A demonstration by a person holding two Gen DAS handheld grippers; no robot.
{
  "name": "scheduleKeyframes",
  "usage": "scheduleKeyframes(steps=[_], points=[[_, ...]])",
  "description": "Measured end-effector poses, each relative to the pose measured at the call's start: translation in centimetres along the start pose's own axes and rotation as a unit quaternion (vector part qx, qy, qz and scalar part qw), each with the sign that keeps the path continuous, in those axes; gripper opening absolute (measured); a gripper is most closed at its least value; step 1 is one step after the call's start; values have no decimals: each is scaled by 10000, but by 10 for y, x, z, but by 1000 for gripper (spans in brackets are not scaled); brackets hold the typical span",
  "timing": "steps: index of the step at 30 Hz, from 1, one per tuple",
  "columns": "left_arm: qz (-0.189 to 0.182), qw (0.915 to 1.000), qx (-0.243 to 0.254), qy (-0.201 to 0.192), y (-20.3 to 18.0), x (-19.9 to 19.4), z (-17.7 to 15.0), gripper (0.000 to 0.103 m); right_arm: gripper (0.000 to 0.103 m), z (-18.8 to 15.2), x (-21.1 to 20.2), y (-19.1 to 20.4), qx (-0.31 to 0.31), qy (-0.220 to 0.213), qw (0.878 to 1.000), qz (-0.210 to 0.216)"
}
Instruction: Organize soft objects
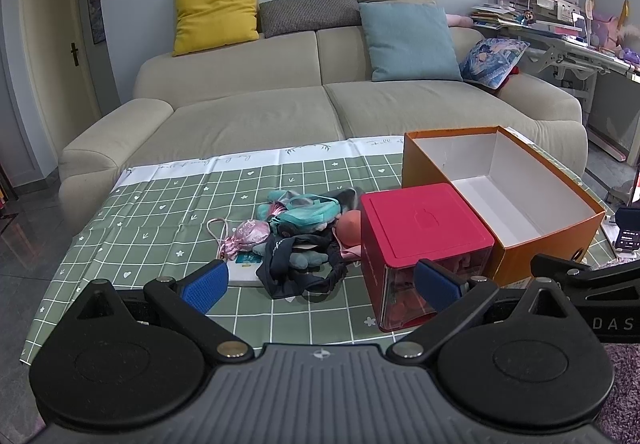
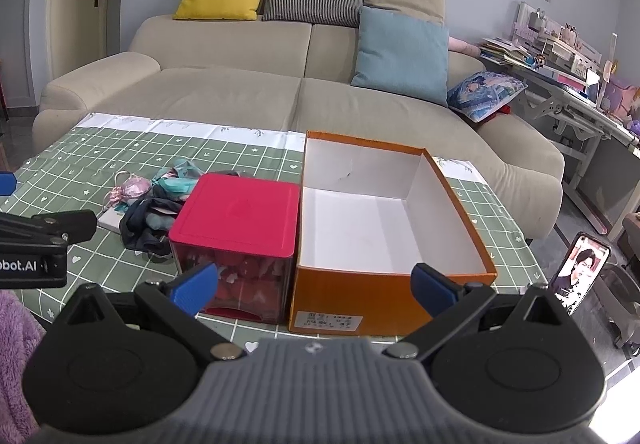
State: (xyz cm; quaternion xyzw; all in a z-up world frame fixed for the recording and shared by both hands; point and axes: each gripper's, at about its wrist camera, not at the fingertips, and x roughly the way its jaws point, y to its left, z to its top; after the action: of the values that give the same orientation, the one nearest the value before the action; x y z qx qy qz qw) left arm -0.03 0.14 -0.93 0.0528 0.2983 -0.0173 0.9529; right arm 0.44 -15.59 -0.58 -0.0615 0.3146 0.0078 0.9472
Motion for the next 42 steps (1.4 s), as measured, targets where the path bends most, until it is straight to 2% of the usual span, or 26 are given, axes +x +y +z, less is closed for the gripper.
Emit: scheduleKeyframes(steps=[32, 39, 42], points=[[-15, 10000, 14, 75, -1, 2, -3, 103, 101, -2, 6, -4, 107, 156, 9998, -4], [-303, 9991, -74, 273, 10, 16, 3, 103, 101, 11, 20, -11, 397, 157, 9969, 662], [-416, 9988, 73, 230, 16, 24, 7, 103, 100, 19, 31, -8, 381, 64, 9951, 907]])
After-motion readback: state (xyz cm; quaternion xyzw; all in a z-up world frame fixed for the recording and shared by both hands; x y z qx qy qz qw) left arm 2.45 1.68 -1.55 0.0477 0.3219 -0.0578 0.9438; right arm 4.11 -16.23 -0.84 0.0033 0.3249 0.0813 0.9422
